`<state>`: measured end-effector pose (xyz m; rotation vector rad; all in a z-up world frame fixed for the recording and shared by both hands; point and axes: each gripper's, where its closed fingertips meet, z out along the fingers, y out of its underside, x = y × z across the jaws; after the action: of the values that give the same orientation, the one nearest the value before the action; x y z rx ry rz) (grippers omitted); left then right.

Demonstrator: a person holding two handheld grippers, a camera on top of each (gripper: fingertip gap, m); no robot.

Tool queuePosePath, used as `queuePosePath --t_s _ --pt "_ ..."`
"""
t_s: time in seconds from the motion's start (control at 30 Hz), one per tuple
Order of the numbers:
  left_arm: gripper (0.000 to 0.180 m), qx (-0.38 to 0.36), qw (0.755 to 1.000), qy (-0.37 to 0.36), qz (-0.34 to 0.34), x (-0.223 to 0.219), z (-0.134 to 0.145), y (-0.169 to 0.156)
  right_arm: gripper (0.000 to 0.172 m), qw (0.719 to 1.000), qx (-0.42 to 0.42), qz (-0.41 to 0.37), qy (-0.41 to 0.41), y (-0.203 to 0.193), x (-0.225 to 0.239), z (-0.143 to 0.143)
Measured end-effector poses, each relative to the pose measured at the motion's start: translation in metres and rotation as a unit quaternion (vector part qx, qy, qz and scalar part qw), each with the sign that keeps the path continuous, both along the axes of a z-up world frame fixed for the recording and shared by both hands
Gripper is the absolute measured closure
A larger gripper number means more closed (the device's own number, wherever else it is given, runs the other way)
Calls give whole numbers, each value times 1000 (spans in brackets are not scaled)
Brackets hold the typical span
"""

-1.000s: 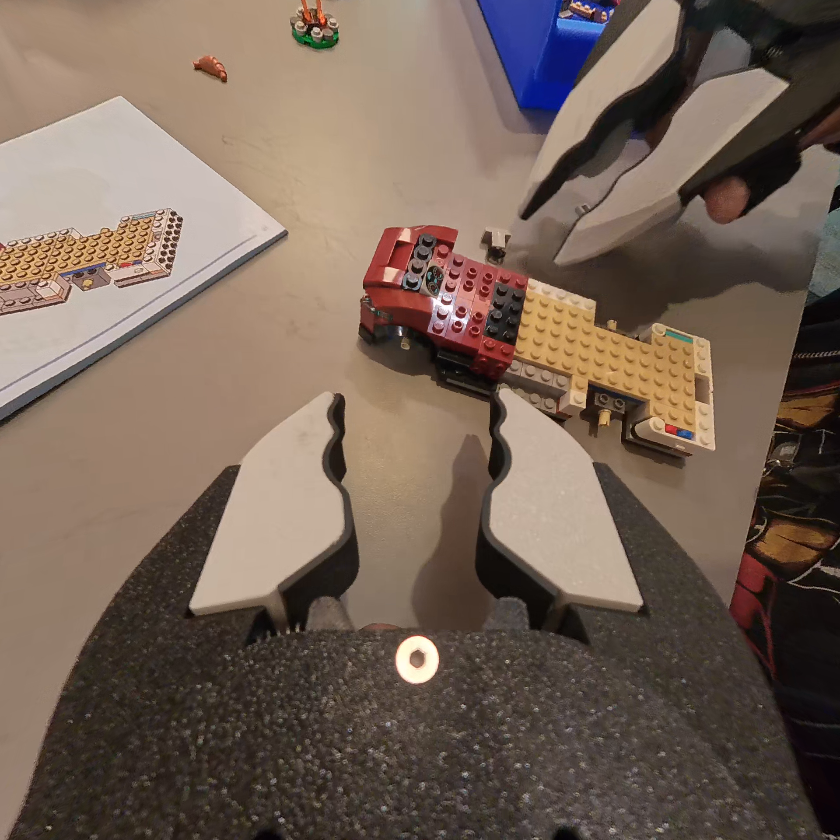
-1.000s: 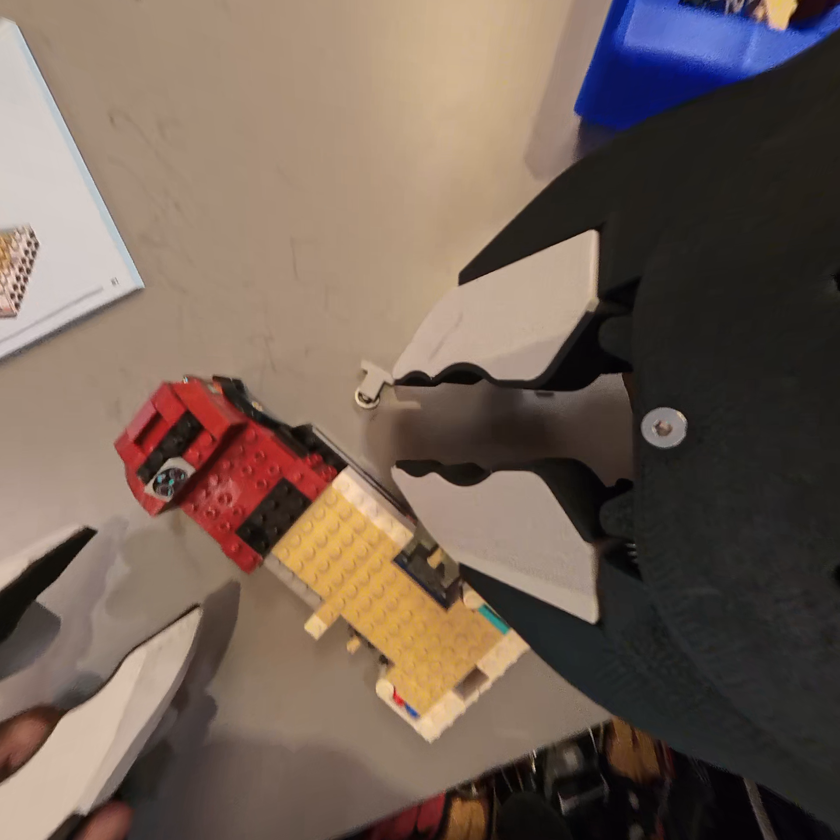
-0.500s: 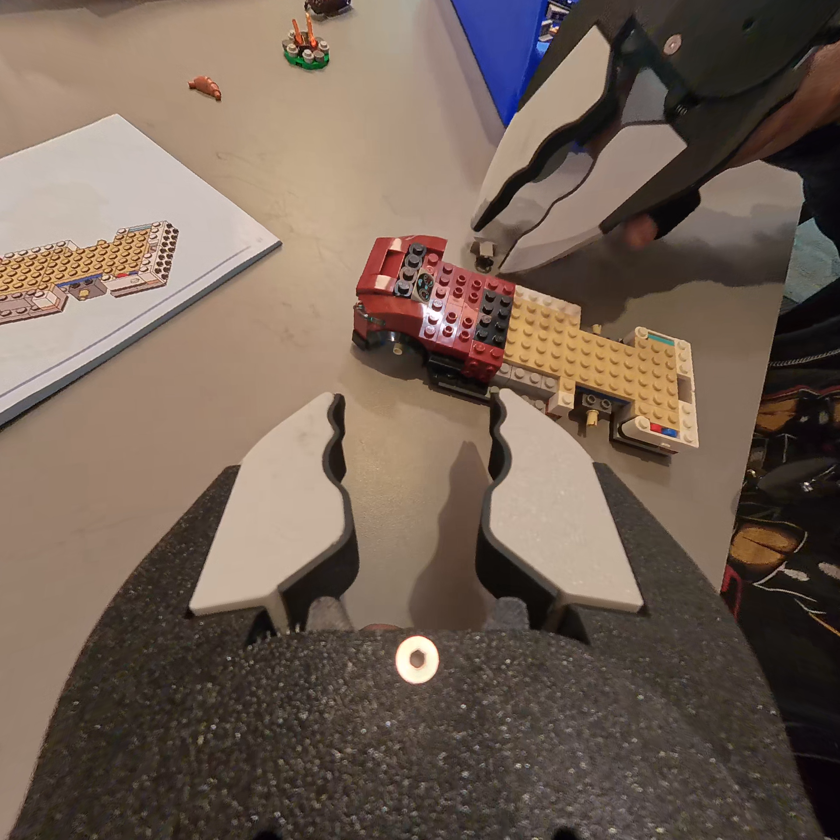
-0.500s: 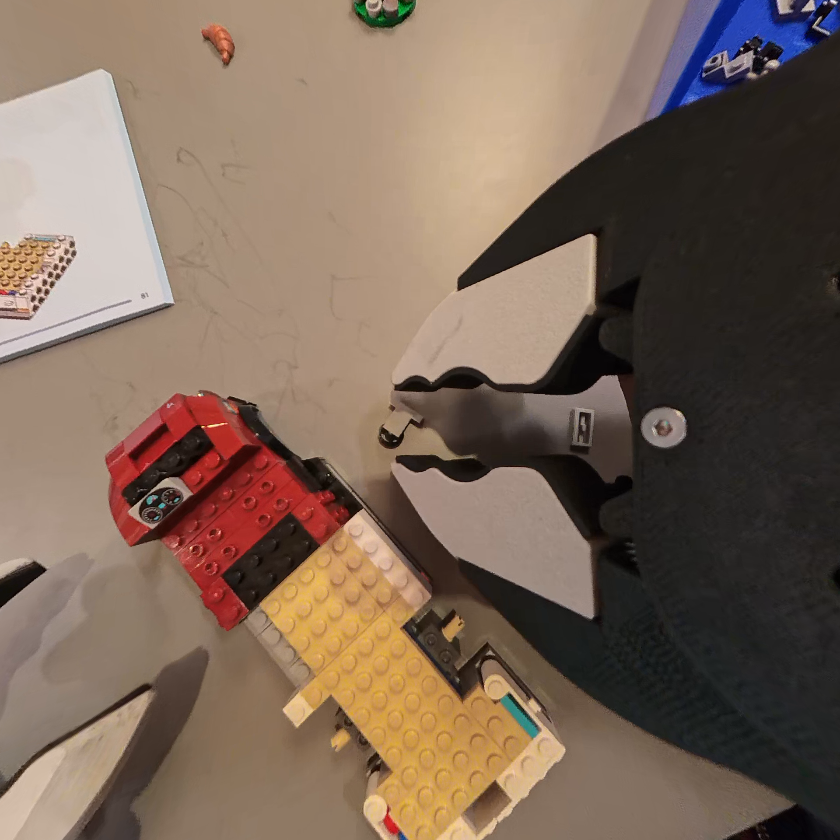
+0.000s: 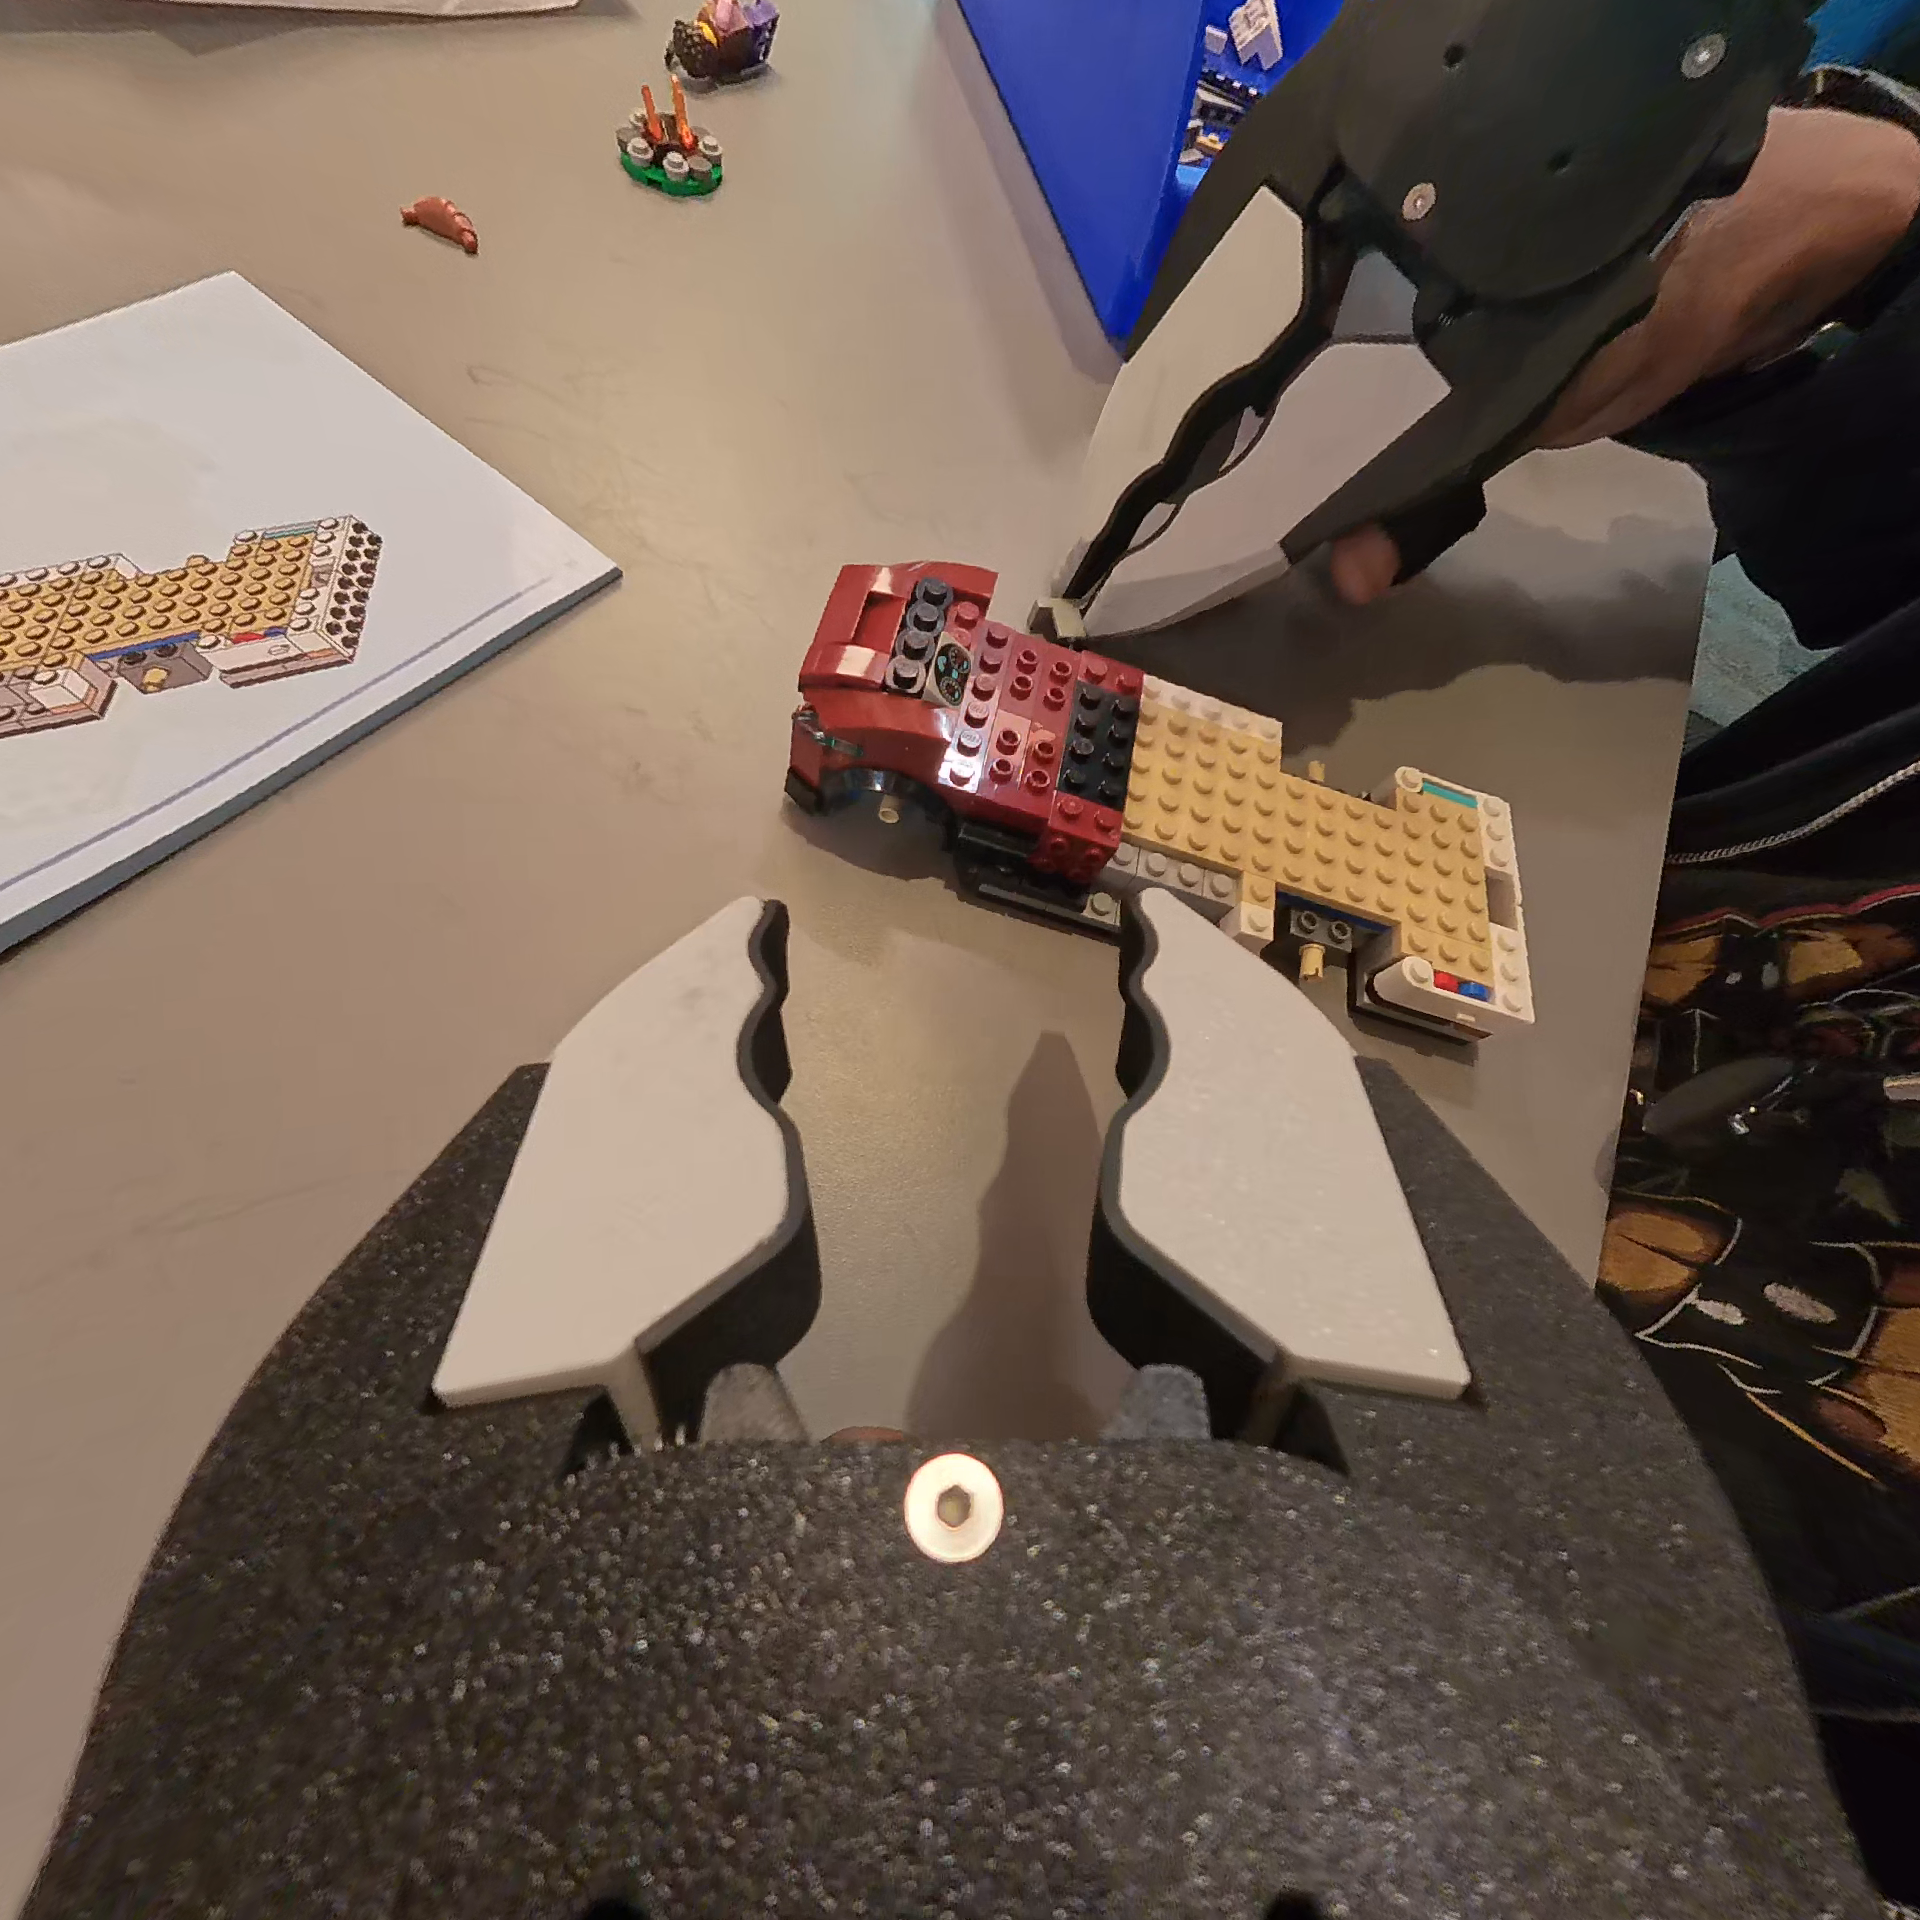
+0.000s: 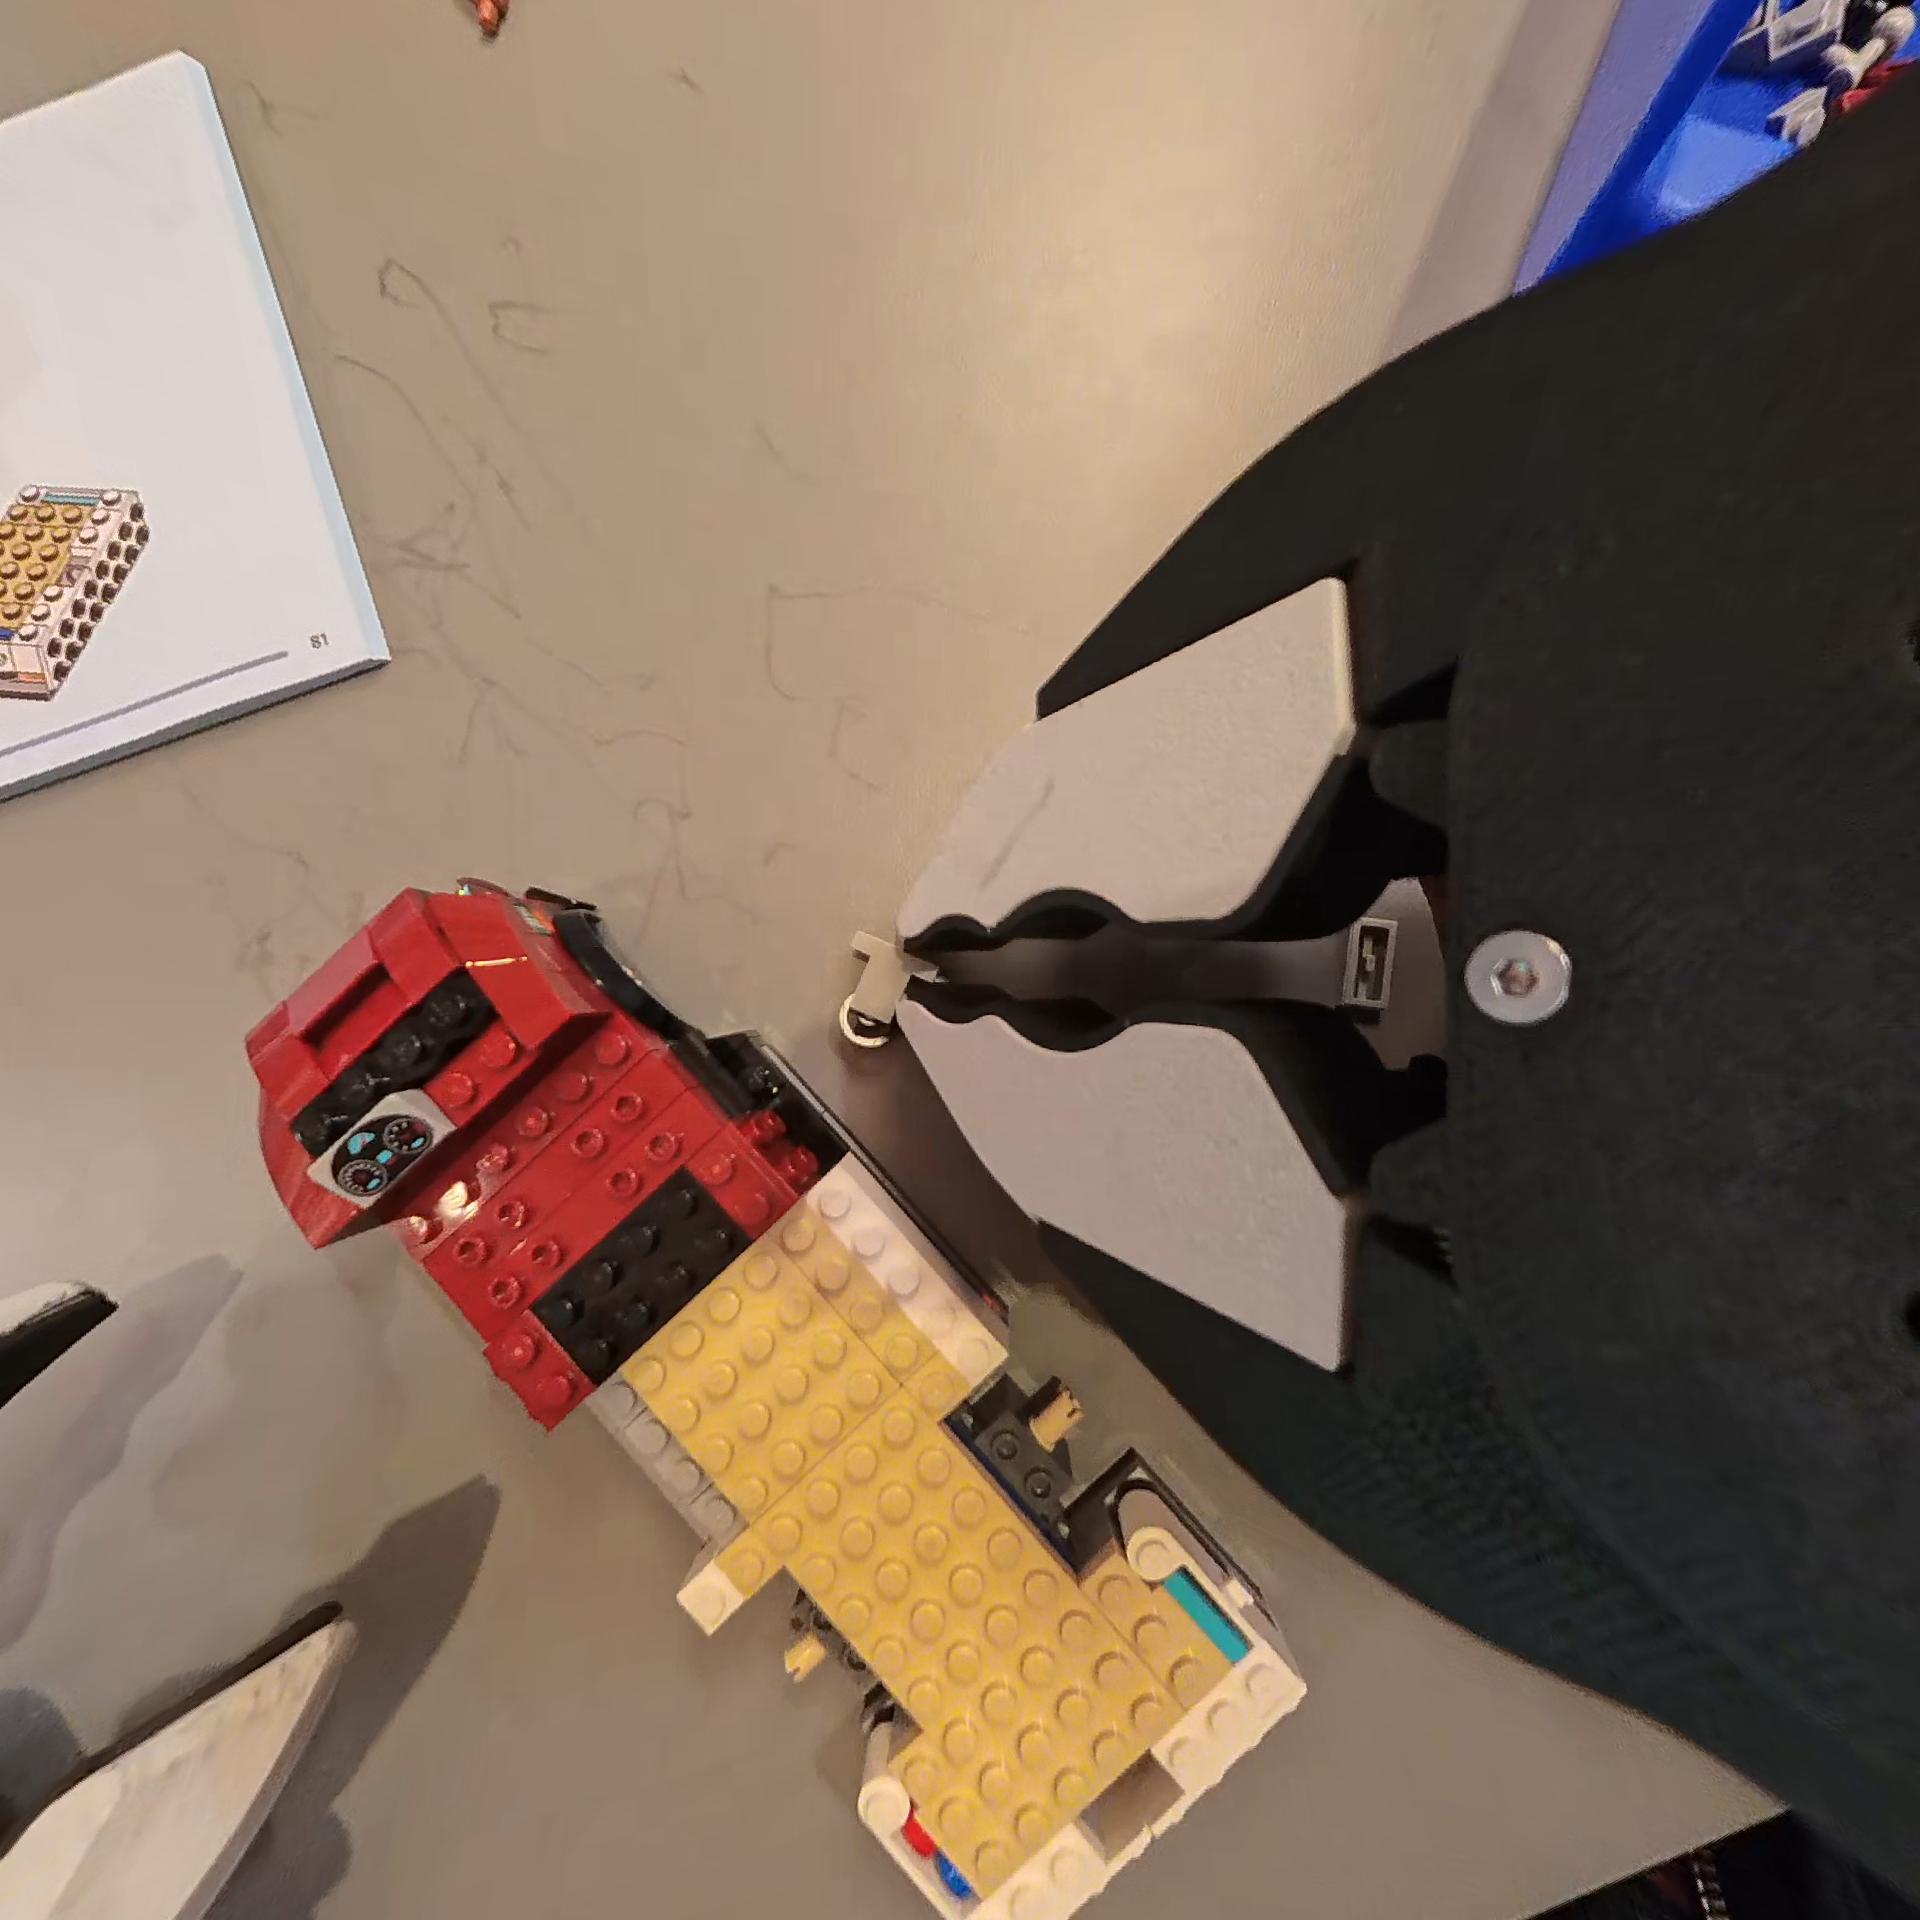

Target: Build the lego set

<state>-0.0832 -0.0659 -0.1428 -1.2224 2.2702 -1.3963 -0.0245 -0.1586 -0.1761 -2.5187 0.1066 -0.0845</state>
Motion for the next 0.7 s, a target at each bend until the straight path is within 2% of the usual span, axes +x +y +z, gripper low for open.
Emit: queuePosePath --t_s 0.3,0.5,0.7 --pt "118 8 1000 -24 -8 -2 4 -2 166 998 52 5 37 3 -7 24" --pt "122 28 994 -108 -22 2 20 -2 166 989 108 37 93 15 -23 51" --pt "142 25 976 -194 -91 -1 43 -23 166 972 132 85 173 38 -46 56"
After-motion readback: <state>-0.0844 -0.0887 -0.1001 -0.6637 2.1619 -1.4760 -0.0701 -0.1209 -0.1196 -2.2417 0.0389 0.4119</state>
